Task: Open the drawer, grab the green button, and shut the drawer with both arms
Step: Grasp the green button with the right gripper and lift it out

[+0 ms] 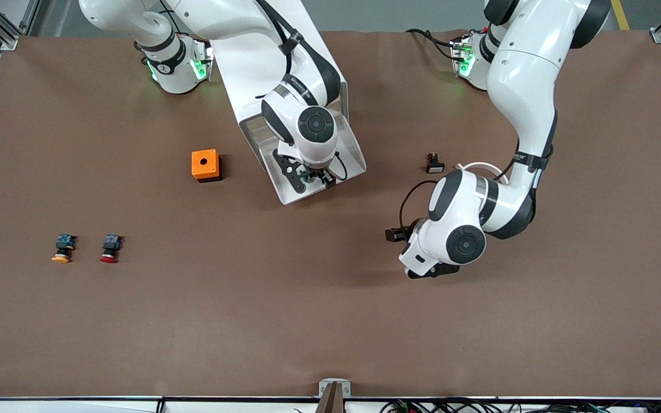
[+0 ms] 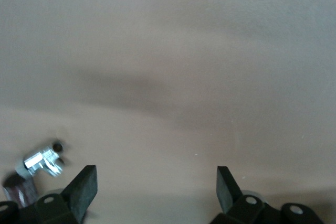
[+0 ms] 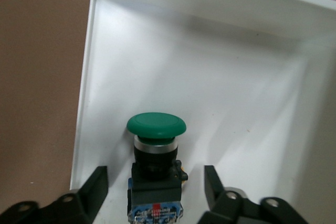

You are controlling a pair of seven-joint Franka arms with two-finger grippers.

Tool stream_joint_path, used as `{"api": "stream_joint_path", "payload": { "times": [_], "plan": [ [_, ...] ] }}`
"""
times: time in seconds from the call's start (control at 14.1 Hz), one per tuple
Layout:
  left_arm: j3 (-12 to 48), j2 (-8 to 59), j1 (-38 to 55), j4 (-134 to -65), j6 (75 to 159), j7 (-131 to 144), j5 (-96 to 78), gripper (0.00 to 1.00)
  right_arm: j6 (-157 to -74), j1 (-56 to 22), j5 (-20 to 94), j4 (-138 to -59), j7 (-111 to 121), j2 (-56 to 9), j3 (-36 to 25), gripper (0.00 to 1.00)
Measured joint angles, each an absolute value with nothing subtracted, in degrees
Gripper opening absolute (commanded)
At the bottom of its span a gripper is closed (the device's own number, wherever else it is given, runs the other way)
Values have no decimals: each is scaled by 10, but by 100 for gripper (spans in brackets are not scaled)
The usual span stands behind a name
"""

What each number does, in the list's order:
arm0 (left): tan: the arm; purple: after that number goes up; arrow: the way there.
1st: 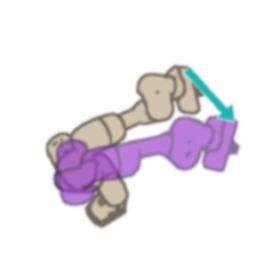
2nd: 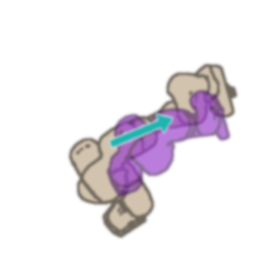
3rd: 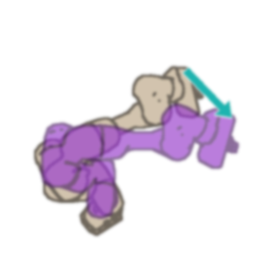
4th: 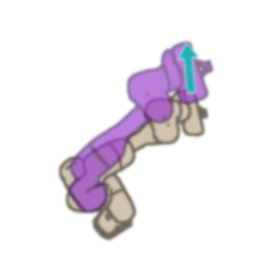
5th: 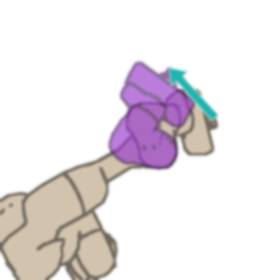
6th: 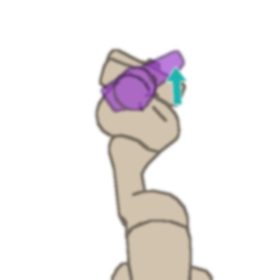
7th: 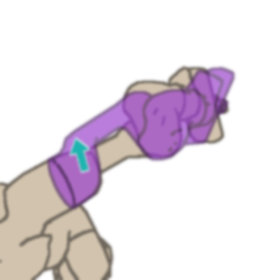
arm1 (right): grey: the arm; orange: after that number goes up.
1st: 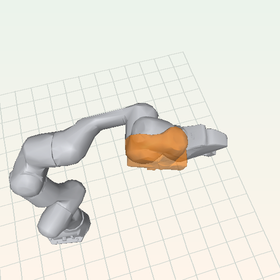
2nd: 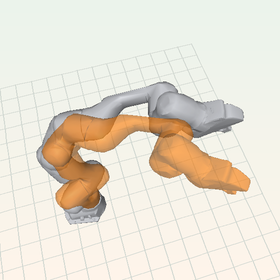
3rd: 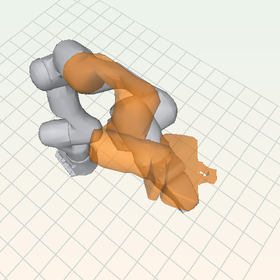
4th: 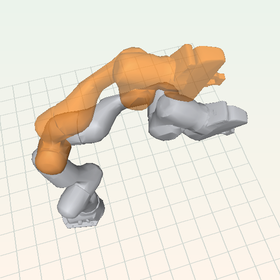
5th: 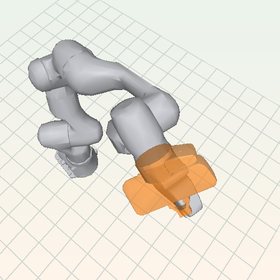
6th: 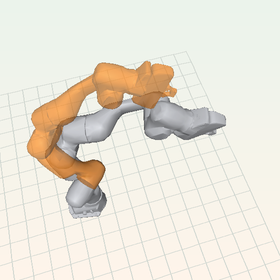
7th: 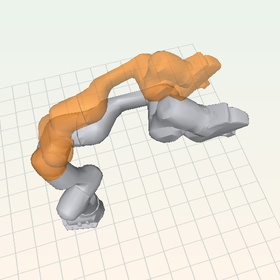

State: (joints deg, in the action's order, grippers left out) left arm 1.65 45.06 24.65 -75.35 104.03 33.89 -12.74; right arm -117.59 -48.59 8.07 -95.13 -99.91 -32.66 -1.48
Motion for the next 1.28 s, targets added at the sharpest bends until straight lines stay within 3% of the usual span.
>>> {"api": "stream_joint_path", "payload": {
  "times": [0.36,0.57,0.92,1.28],
  "plan": [
    [17,451,296,-759,1060,499,-127,100,-1176,-486,81,-943,-999,-327,-15,11],
    [17,451,321,-766,1068,537,-126,100,-1151,-486,88,-910,-999,-326,-17,11],
    [18,451,342,-772,1091,571,-126,100,-918,-442,103,-776,-991,-306,-31,12],
    [17,451,397,-786,1151,643,-126,100,-754,-280,104,-737,-703,-222,-36,12]
  ]
}}
